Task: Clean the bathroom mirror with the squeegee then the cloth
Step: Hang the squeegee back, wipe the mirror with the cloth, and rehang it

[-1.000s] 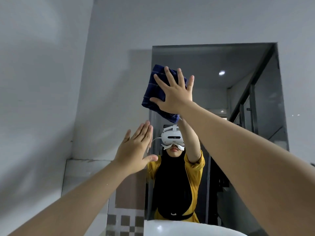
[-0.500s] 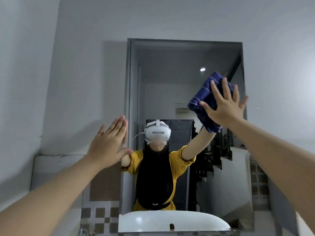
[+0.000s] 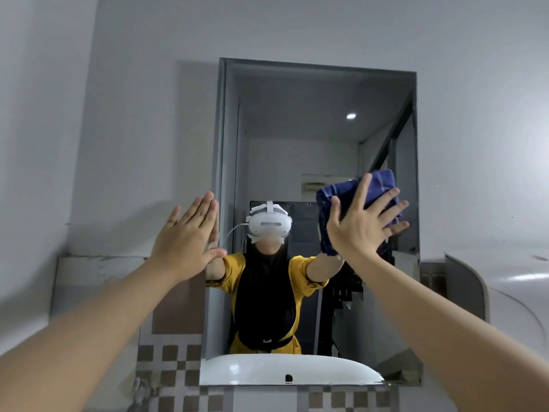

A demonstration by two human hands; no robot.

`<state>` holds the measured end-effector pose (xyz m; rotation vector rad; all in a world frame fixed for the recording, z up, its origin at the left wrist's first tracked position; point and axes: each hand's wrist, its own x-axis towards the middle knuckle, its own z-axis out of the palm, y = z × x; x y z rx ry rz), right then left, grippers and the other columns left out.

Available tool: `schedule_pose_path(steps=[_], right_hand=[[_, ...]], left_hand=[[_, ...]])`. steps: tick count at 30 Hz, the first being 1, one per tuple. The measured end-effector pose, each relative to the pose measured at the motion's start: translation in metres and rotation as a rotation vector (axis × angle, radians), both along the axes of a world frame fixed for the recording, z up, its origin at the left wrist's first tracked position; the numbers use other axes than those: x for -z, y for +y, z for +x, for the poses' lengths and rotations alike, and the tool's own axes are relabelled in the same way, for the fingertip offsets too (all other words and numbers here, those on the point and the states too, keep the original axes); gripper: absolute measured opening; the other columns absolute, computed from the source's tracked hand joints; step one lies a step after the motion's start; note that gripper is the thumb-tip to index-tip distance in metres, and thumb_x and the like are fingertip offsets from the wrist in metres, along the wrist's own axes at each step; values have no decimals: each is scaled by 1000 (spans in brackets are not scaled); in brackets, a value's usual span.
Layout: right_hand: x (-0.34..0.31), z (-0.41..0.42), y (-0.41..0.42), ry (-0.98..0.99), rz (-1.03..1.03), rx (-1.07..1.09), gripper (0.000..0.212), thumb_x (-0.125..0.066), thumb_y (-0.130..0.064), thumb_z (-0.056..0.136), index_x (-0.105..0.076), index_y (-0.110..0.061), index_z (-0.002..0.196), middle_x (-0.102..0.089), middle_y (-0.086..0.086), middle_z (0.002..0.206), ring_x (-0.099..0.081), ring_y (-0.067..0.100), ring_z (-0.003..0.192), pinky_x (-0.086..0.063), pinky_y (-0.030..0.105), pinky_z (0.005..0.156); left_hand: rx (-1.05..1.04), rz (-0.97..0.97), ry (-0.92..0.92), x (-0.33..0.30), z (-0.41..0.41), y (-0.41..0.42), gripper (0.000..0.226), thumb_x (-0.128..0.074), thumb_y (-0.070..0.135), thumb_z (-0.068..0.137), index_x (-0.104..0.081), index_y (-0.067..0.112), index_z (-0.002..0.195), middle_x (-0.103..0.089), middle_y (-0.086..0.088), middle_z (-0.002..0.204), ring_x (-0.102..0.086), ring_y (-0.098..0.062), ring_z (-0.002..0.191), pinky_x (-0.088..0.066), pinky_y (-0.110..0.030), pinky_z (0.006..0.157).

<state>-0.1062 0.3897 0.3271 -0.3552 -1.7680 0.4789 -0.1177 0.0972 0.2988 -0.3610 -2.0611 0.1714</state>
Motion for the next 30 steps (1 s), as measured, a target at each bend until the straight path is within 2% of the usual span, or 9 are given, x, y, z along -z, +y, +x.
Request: schedule_pose_path(steps=[5,8,10,12,20,24,27,30], right_hand=[[-8,-5,-67,1,264,-60,82,-29,-73,83,-1,-33,149,11,25,155,15,50,138,8,68,104],[-18,-7,-95,-7,383,-86,83,-31,-74,82,-2,-34,149,11,22,156,15,47,139,8,66,106],[-22,-10,-110,-6,482,-106,83,-32,-74,82,-3,-34,149,10,21,156,15,45,140,8,65,107],[-24,-14,-124,-6,573,-106,84,-34,-75,81,-5,-34,149,8,20,157,13,44,141,6,65,108],[-15,-23,-148,14,839,-117,84,-39,-74,80,-10,-35,149,1,16,158,8,39,143,4,61,110],[-13,-22,-142,12,904,-114,82,-37,-74,80,-11,-36,148,0,15,159,7,38,144,6,59,110],[-7,-22,-126,20,962,-95,82,-37,-75,79,-13,-37,148,-2,14,159,3,37,144,4,59,111],[2,-18,-102,22,981,-77,83,-37,-76,78,-15,-37,148,-5,14,159,0,37,145,0,59,111]], left_hand=[[66,13,-6,26,0,-6,87,-21,70,85,10,15,145,18,-2,152,13,-20,141,7,-39,111],[99,2,-29,44,-1,-13,89,-42,62,85,3,16,145,7,-2,154,3,-22,142,1,-41,110],[106,-8,-32,55,-2,-18,98,-63,56,74,-12,11,146,-11,-7,153,-13,-24,140,-13,-46,107],[84,-22,-22,66,-4,-23,100,-69,55,67,-26,8,143,-24,-9,150,-24,-25,136,-22,-48,103],[123,-7,72,93,-12,-23,74,-63,44,78,-38,8,138,-34,-8,146,-36,-21,132,-27,-44,105],[134,-1,71,101,-14,-23,72,-54,46,81,-35,8,139,-31,-8,147,-33,-22,134,-27,-44,106],[150,-16,50,104,-19,-23,69,-49,46,85,-33,9,141,-30,-8,148,-31,-21,136,-33,-47,106],[159,-21,67,104,-22,-23,65,-38,47,88,-33,10,141,-30,-7,149,-28,-21,137,-29,-48,107]])
